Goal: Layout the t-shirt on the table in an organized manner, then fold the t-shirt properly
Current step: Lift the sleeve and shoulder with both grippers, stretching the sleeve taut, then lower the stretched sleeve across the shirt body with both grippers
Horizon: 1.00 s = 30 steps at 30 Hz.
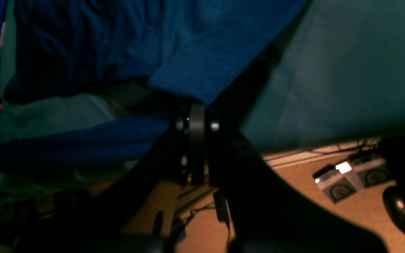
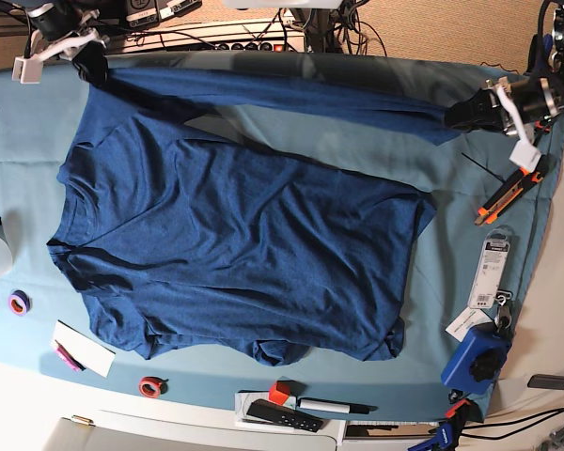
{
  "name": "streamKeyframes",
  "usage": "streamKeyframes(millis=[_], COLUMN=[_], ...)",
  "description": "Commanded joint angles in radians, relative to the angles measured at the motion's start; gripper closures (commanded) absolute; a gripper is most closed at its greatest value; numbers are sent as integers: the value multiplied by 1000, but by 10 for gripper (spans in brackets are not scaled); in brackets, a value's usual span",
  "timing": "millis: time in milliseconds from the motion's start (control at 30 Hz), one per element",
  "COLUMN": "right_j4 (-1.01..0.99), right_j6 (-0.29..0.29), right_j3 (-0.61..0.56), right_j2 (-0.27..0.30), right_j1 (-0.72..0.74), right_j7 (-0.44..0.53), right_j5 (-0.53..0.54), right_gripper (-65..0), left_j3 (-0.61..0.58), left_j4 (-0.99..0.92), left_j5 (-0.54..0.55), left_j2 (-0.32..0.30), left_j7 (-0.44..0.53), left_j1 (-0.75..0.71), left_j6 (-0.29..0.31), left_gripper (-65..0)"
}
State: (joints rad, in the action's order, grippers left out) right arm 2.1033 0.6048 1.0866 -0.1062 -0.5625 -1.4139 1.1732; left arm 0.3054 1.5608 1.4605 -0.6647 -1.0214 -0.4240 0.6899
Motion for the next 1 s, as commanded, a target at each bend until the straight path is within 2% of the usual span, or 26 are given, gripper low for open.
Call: streamKeyframes(millis=[0, 400, 600, 800, 900, 967], right_j4=[18, 18, 18, 18, 17, 17], right_j6=[6, 8, 10, 48, 53, 53], right_j3=[8, 8, 8, 8, 7, 5], right_j2=[6, 10, 41, 43, 43, 43], right_j1=[-12, -25, -25, 8, 58, 97], right_j7=[18, 18, 18, 18, 18, 18], right_j5=[16, 16, 60, 86, 59, 2], right_gripper=[0, 0, 0, 0, 0, 0], left_j3=[21, 148, 182, 182, 181, 176], left_j4=[14, 139, 184, 183, 183, 183], left_j5=[23, 23, 23, 23, 23, 20], left_j2=[-19, -16, -16, 0, 21, 39], left_j7=[8, 11, 20, 64, 88, 126], left_j1=[-10, -144, -143, -113, -61, -19], left_j6=[8, 8, 8, 8, 8, 8], left_gripper=[0, 0, 0, 0, 0, 0])
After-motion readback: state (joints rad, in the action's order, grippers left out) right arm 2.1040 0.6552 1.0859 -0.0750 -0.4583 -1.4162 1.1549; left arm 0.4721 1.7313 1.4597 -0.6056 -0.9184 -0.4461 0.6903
